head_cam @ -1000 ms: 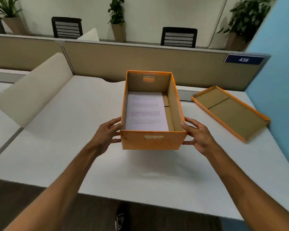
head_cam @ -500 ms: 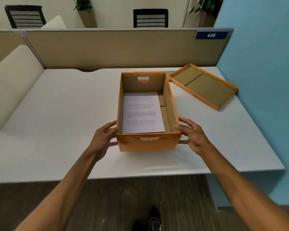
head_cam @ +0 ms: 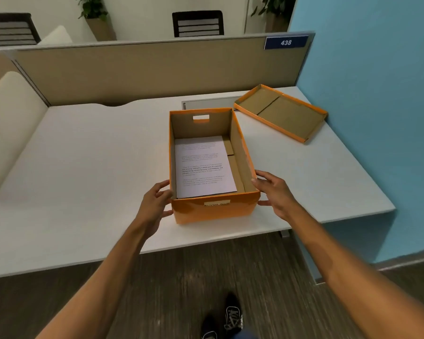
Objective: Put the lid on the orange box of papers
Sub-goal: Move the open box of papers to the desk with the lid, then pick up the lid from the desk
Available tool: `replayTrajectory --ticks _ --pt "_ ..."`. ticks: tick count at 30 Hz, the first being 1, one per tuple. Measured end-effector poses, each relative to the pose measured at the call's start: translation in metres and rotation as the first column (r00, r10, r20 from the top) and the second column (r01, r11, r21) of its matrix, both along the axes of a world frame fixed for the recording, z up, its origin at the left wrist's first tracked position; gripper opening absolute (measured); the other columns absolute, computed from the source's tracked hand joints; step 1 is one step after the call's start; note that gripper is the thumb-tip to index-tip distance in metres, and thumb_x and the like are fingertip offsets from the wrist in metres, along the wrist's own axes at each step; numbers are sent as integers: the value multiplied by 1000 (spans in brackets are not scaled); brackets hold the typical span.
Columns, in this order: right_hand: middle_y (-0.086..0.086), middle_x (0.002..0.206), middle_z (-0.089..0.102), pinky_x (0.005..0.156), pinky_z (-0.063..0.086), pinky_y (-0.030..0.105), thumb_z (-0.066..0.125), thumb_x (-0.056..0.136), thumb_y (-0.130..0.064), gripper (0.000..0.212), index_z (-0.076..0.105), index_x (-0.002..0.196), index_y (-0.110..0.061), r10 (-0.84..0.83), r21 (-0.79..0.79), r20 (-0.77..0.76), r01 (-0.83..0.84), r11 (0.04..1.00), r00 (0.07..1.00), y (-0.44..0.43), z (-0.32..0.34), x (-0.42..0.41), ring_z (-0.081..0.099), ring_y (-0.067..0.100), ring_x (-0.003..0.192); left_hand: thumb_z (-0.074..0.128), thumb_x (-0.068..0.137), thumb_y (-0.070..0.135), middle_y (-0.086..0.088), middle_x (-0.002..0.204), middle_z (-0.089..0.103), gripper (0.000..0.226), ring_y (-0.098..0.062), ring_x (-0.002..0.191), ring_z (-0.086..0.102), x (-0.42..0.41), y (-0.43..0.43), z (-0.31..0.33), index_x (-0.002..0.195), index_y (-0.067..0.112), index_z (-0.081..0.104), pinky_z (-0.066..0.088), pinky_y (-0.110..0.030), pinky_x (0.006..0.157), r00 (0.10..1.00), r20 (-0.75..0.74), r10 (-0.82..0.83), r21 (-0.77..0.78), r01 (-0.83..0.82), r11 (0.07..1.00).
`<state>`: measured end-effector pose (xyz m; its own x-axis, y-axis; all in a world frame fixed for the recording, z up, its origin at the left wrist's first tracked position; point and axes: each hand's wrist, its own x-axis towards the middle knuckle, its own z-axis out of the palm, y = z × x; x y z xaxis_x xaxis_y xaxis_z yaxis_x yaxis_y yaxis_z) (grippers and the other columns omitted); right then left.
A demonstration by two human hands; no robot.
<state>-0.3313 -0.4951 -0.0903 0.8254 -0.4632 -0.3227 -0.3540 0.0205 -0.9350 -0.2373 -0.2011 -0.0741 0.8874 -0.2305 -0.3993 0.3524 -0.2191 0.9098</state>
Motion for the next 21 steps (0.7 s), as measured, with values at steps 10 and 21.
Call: replayTrajectory --ticks 10,21 --pt "1 119 65 93 52 40 61 92 -38 36 62 126 -27 3 -319 23 5 948 1000 -17 14 -1 59 20 113 66 89 36 -12 155 39 67 -33 140 39 7 -27 28 147 16 39 37 -52 109 872 455 -180 410 -26 911" --pt "6 110 70 90 53 33 65 89 -26 30 69 117 -16 -52 -437 69 77 896 996 -103 42 16 65 18 101 62 93 21 -11 146 45 44 -21 120 55 21 -157 64 135 11 54 48 -27 93 673 679 -292 292 118 949"
